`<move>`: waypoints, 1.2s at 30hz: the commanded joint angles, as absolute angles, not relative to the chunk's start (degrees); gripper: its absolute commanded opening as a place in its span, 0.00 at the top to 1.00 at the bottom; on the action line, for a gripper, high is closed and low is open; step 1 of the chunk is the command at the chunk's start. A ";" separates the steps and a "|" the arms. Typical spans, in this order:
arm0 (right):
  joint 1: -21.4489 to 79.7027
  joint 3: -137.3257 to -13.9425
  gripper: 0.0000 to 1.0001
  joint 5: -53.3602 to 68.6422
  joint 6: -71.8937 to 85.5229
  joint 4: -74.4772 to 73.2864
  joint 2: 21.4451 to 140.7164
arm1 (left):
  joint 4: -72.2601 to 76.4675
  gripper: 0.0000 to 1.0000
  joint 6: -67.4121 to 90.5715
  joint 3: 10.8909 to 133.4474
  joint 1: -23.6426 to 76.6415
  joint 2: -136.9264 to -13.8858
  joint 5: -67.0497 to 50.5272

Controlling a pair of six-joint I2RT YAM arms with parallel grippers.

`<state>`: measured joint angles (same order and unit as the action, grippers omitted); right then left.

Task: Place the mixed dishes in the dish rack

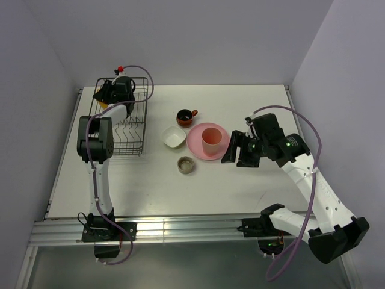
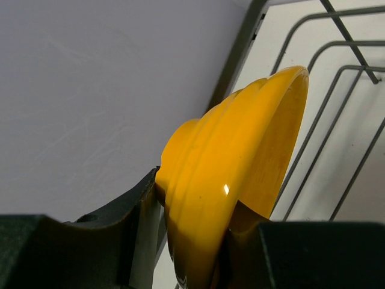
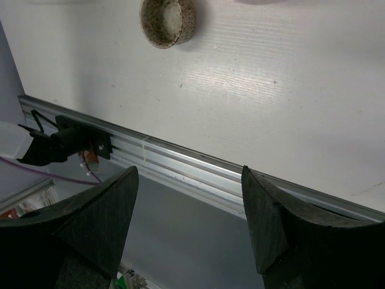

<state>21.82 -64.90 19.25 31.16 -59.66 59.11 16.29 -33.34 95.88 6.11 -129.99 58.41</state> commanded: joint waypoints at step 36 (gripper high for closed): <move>20.04 -64.60 0.24 19.95 32.25 -58.54 54.32 | 14.05 0.96 -28.83 99.67 7.65 -132.63 58.88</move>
<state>20.58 -64.90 19.59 31.92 -59.66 55.55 9.50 -28.01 97.84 7.18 -133.03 56.90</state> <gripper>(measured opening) 0.761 0.357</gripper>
